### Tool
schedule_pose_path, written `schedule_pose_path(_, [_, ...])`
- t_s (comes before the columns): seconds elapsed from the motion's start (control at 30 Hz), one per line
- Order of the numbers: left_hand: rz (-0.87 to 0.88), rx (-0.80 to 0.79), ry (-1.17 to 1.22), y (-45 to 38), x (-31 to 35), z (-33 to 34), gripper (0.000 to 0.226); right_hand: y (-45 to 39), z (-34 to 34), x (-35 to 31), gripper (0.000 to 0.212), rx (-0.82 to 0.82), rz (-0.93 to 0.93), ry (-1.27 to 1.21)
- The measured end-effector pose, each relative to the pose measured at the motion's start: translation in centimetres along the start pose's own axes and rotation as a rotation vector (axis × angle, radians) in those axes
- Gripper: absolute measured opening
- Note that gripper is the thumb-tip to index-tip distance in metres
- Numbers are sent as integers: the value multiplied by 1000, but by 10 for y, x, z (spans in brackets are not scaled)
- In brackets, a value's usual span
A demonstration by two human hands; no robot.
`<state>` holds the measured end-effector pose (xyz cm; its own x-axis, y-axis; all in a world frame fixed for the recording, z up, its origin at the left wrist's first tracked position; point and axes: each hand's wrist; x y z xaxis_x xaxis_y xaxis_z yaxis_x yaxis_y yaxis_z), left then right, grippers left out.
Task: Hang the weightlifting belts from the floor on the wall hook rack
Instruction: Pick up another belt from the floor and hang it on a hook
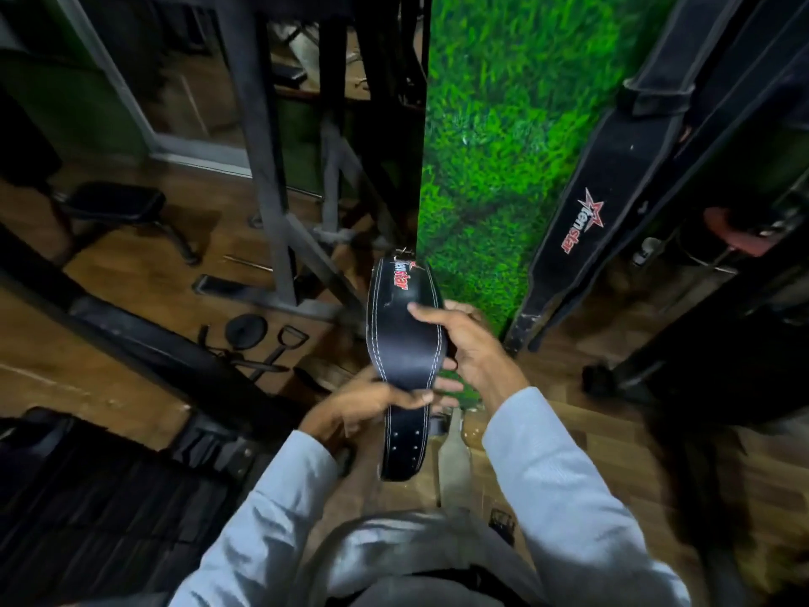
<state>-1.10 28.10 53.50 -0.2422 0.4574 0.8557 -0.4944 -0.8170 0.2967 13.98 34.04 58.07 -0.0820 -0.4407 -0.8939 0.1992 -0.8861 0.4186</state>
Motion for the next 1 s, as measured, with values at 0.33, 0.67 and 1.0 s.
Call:
schedule_pose_path(0.33, [348, 426, 99, 21, 61, -28, 27, -10, 14, 6, 39, -219, -237, -59])
schedule_pose_path(0.67, [432, 496, -72, 19, 91, -25, 40, -12, 27, -44, 37, -161, -394, -16])
schedule_pose_path(1.0, [527, 393, -163, 38, 131, -22, 39, -10, 51, -115, 42, -219, -596, -15])
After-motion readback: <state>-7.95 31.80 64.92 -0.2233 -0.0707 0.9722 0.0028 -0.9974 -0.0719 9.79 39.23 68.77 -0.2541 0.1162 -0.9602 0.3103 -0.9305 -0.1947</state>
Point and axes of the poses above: each hand's wrist, its own y-axis away from the middle knuckle, its own z-axis out of the palm, x = y × z, and after that the axes turned 4 degrees about y, right-handed
